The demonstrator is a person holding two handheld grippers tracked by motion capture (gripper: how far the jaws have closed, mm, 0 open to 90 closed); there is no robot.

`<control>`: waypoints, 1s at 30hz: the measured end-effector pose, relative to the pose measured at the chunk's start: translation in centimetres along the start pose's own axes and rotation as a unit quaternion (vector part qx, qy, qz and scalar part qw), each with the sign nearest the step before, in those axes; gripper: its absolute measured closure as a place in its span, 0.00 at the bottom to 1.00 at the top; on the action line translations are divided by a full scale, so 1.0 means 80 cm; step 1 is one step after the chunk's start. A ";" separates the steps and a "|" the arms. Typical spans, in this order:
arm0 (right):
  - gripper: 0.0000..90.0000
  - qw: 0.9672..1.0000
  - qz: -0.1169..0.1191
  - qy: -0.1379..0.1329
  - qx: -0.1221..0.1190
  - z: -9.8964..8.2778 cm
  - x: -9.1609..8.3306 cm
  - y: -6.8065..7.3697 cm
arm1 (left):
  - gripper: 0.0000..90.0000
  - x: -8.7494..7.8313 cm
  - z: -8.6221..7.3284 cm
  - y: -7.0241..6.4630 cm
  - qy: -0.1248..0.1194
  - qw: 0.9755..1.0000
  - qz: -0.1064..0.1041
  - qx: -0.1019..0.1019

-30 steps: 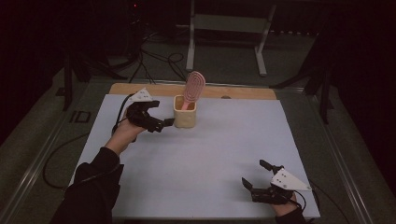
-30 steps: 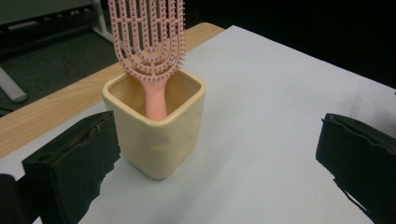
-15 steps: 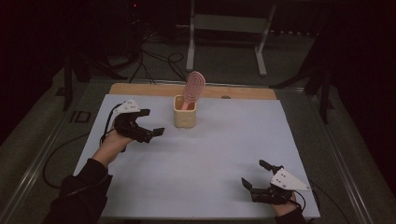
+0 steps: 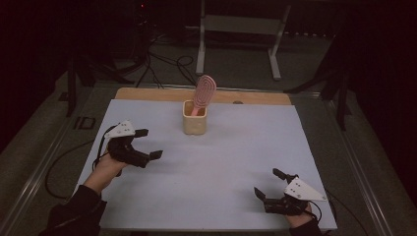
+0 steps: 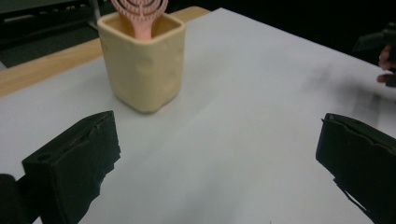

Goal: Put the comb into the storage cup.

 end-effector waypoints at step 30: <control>0.10 1.000 -0.001 0.003 -0.002 -0.001 0.000 0.000 | 0.00 -0.045 -0.109 -0.042 0.000 0.999 0.046 -0.027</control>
Point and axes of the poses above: each handheld gripper's, and its own axes: x roughly forward along the jaws, z roughly out of its top, y roughly to its left, the point moved 2 cm from there along x, roughly forward along the jaws, and after that the axes turned 12 degrees about -z, right-handed, at the moved point
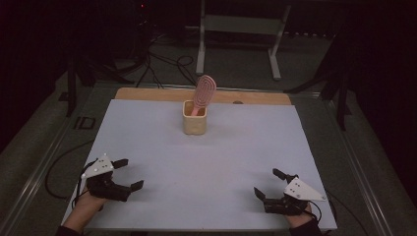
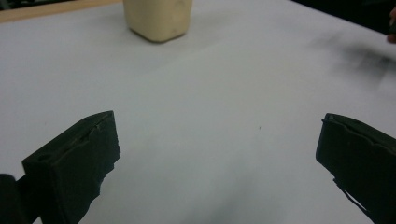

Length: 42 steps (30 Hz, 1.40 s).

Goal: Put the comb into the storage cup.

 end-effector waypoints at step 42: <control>0.10 1.000 0.005 0.003 -0.007 0.000 0.001 0.003 | 0.00 -0.002 -0.044 -0.010 -0.021 0.998 0.051 -0.009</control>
Point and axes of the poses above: each handheld gripper's, and its own axes: x roughly forward along the jaws, z roughly out of its top, y roughly to its left, the point moved 2 cm from there along x, roughly forward along the jaws, and after that the axes turned 12 degrees about -z, right-handed, at the moved point
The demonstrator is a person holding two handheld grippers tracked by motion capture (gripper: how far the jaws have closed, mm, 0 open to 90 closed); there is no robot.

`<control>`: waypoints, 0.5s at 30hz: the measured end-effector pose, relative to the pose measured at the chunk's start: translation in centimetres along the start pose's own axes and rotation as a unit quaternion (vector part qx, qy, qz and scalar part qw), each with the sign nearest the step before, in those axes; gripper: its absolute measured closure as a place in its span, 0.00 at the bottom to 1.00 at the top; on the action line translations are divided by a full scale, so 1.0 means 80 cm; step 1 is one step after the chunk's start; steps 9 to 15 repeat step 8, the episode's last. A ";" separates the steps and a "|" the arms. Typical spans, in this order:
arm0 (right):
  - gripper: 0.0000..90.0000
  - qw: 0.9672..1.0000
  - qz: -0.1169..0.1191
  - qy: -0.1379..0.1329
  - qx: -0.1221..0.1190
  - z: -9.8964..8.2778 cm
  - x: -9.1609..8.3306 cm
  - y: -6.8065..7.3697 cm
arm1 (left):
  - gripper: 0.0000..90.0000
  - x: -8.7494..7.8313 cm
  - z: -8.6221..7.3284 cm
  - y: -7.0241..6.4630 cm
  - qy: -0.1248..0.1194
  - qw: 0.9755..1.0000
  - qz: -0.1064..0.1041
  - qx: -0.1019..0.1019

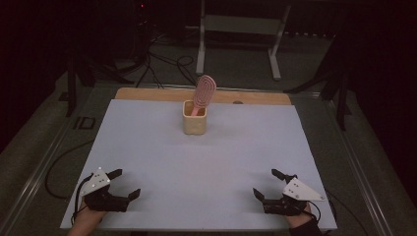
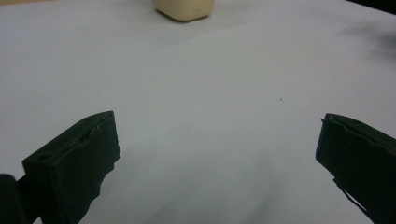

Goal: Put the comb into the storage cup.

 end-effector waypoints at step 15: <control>0.10 1.000 -0.001 0.001 0.000 0.000 0.000 0.000 | 0.00 0.002 0.000 -0.001 0.005 1.000 -0.001 0.003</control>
Point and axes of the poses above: each handheld gripper's, and its own axes: x roughly forward along the jaws, z roughly out of its top, y roughly to its left, the point moved 2 cm from there along x, roughly forward along the jaws, and after that the axes turned 12 degrees about -z, right-handed, at the moved point
